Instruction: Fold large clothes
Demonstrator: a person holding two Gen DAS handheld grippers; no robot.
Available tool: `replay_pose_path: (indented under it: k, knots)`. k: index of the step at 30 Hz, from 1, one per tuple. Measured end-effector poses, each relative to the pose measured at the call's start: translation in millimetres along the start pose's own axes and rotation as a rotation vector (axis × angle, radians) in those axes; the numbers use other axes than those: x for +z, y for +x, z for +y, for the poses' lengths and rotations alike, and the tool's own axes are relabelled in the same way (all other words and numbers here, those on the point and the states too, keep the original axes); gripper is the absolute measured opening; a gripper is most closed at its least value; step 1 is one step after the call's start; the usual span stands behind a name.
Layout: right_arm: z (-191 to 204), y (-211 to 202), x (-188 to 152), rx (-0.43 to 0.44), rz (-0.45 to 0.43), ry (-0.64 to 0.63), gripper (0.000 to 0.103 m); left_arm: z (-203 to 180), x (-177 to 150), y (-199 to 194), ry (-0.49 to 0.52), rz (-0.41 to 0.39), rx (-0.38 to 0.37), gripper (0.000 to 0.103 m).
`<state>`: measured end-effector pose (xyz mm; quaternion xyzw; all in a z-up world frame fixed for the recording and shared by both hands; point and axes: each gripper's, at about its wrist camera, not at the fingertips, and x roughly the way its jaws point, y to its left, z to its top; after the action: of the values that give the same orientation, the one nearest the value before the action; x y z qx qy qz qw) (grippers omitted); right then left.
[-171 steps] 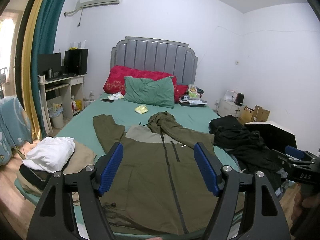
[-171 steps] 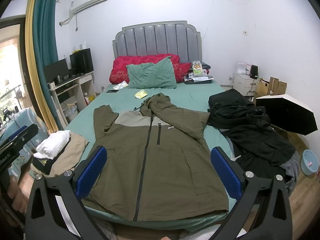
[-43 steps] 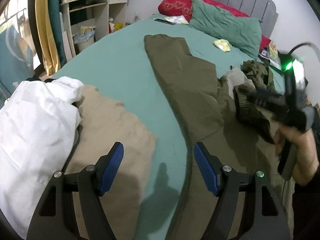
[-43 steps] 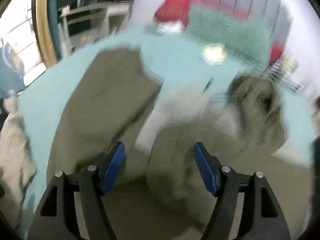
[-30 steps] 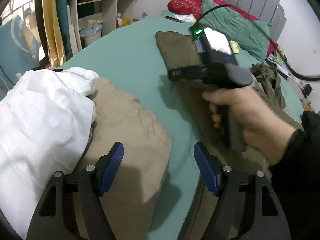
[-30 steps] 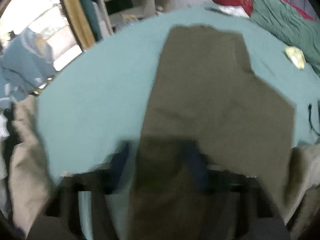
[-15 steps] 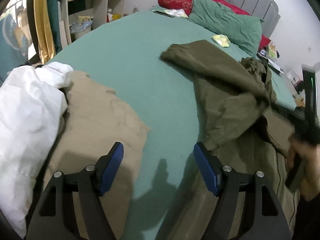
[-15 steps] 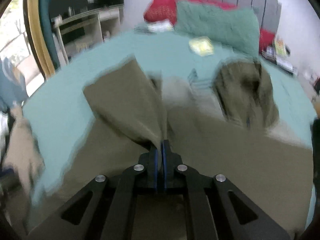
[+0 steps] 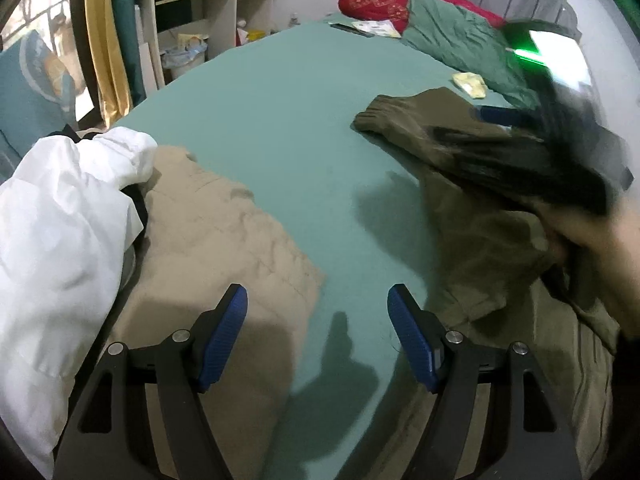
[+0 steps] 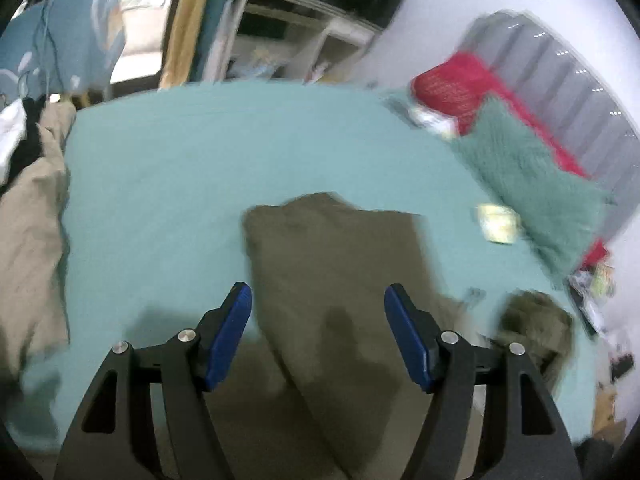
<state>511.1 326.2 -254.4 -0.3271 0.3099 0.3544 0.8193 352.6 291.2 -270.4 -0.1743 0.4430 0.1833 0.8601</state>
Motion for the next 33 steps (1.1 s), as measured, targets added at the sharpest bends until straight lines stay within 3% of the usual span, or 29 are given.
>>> replay_pose_path:
  k: [4, 5, 6, 8, 15, 18, 20, 25, 33]
  knots:
    - [5, 58, 17, 0.029, 0.109, 0.057, 0.068, 1, 3, 1, 0.011, -0.002, -0.003, 0.076]
    - [4, 70, 18, 0.027, 0.125, 0.062, 0.049, 1, 4, 1, 0.012, 0.0, -0.005, 0.076]
    - [0, 77, 16, 0.023, 0.14, 0.07, 0.013, 2, 4, 2, 0.01, 0.003, -0.008, 0.076]
    - [-17, 65, 7, 0.018, 0.124, 0.117, 0.004, 2, 5, 1, -0.001, 0.004, -0.014, 0.076]
    - [-100, -76, -2, -0.123, -0.142, 0.253, 0.003, -8, 5, -2, -0.018, 0.014, -0.039, 0.076]
    - [-153, -152, -30, -0.214, -0.244, 0.368, 0.003, -17, 5, -4, -0.022, 0.015, -0.057, 0.076]
    - [-178, -205, -66, -0.29, -0.289, 0.461, 0.003, -27, 5, -3, -0.022, 0.02, -0.07, 0.076]
    - [-224, -253, -153, -0.387, -0.275, 0.635, 0.003, -50, 1, -7, 0.023, 0.031, -0.106, 0.076]
    - [-255, -226, -304, -0.351, -0.111, 0.911, 0.004, -90, -14, 2, 0.089, 0.067, -0.113, 0.076]
